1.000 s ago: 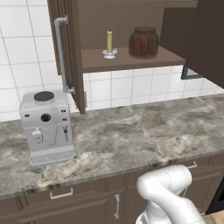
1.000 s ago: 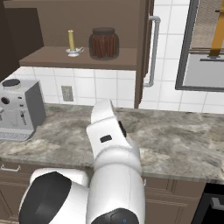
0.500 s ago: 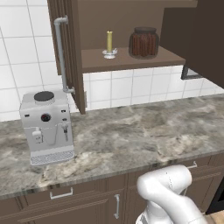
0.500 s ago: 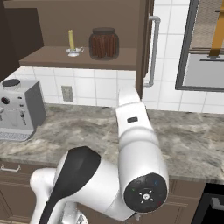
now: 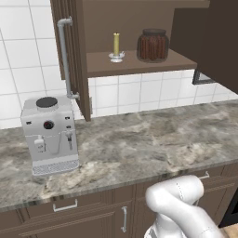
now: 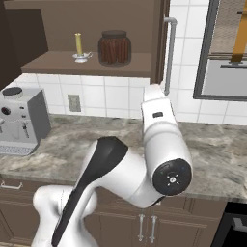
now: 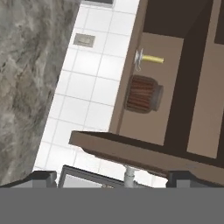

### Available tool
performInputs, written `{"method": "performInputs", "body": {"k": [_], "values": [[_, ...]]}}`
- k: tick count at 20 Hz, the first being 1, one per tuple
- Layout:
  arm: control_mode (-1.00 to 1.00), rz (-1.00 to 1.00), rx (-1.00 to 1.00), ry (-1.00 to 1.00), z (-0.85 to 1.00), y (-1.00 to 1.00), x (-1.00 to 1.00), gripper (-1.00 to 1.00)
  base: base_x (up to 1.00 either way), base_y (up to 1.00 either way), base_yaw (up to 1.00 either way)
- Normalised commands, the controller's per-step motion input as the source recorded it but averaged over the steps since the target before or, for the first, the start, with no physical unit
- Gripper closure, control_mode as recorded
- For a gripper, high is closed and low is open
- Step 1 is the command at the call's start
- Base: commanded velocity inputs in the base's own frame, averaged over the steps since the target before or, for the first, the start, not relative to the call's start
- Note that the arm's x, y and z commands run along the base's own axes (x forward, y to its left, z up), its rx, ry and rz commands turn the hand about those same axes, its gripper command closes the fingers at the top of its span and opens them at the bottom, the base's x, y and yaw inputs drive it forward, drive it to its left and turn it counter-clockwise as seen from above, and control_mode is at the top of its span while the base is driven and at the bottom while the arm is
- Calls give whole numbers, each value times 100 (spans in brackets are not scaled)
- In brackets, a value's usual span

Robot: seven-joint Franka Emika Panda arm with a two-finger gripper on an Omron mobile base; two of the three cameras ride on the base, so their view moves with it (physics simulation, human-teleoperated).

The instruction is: Pick the candle and jar from the dining table and place them in the open cabinet. Close the cabinet after placing the objects.

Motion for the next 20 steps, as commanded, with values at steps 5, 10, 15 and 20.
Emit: {"method": "performInputs", "body": {"k": [5,10,15,20], "values": [[-100,0,0,-1,-1,-25,51,-100,0,0,0],[-100,0,0,-1,0,-29,46,-100,0,0,0],[-100,0,0,-1,0,-9,46,-100,0,0,0],[-100,0,0,-1,0,0,43,-100,0,0,0]]}}
